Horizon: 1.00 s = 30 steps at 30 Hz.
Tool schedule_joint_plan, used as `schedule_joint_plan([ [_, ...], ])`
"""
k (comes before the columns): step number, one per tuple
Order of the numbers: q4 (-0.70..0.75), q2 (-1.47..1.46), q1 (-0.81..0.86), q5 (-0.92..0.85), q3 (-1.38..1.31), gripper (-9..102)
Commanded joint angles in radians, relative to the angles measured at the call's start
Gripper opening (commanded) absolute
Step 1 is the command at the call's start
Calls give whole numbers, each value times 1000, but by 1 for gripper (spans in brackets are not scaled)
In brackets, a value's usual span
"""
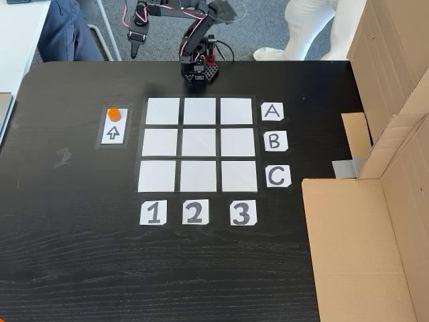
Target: Pick up the round, orange token and place it in the grid on square A1.
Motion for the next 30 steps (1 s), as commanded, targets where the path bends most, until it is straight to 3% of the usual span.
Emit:
schedule_joint_plan([
  [1, 23, -64, -40, 14, -118, 17],
  [21, 46, -472, -299, 161, -502, 21],
  [30, 46, -604, -422, 202, -604, 28],
])
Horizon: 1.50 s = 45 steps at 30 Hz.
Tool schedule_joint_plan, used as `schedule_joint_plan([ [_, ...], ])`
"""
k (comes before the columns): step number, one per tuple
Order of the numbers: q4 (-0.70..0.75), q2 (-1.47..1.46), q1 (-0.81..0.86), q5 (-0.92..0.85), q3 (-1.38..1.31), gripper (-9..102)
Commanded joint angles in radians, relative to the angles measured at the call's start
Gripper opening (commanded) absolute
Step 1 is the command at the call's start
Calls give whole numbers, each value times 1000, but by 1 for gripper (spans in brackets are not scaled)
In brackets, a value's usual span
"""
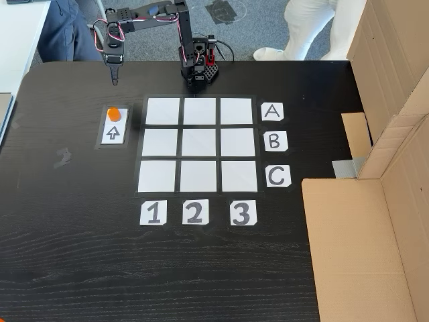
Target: Pick up the round, orange token and place it in the grid on square A1.
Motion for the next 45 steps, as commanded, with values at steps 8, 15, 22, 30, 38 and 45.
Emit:
schedule_joint_plan([
  [8, 5, -117, -104, 55, -146, 30],
  [15, 5, -261, -150, 97, -245, 31],
  [22, 5, -365, -198, 126, -322, 32],
  [30, 5, -423, -238, 150, -333, 32],
  [38, -3, -460, -241, 155, -357, 33],
  [45, -3, -508, -244, 156, -383, 33],
])
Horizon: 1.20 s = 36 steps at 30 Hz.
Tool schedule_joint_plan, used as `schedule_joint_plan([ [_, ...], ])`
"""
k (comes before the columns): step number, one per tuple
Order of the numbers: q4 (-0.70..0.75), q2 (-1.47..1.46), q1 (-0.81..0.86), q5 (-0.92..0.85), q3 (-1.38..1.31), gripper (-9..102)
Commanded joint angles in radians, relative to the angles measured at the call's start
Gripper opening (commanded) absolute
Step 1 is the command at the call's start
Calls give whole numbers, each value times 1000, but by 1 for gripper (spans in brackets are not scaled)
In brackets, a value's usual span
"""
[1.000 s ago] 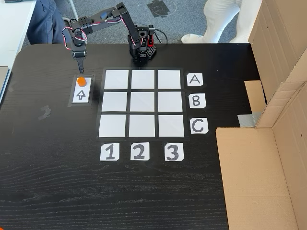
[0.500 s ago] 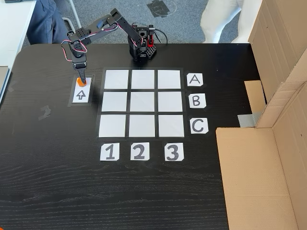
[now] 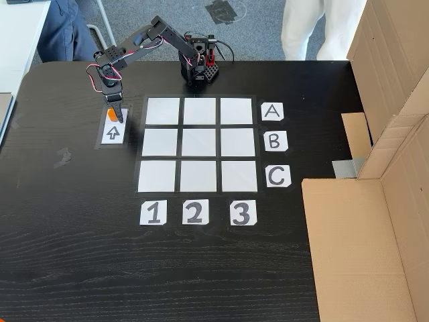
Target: Pick up the round, orange token and place it in the grid on square A1.
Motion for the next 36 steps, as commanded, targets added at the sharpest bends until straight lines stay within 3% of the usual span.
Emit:
schedule_joint_plan([
  [1, -5, -2, -9, 9, -63, 33],
  [36, 2, -118, -5, 20, -196, 32],
])
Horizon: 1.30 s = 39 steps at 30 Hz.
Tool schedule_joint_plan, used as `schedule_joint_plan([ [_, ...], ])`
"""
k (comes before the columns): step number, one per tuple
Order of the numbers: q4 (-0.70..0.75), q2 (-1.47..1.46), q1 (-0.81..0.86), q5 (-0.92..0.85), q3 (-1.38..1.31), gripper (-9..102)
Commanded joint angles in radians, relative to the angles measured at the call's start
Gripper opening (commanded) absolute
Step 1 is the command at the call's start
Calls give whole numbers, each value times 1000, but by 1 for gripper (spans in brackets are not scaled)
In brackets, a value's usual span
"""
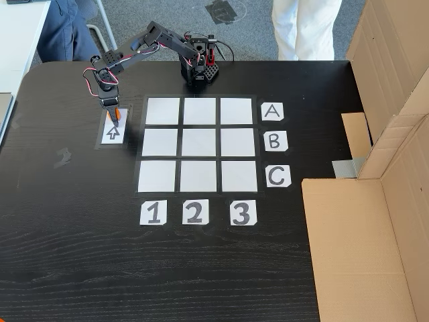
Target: Pick up the round, orange token and place it in the grid on square A1.
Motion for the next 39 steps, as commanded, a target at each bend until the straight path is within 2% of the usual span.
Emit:
schedule_joint_plan([
  [1, 2, 9, -5, 8, -37, 31],
  [23, 3, 0, -5, 3, -41, 22],
  [39, 3, -14, -12, 0, -41, 11],
])
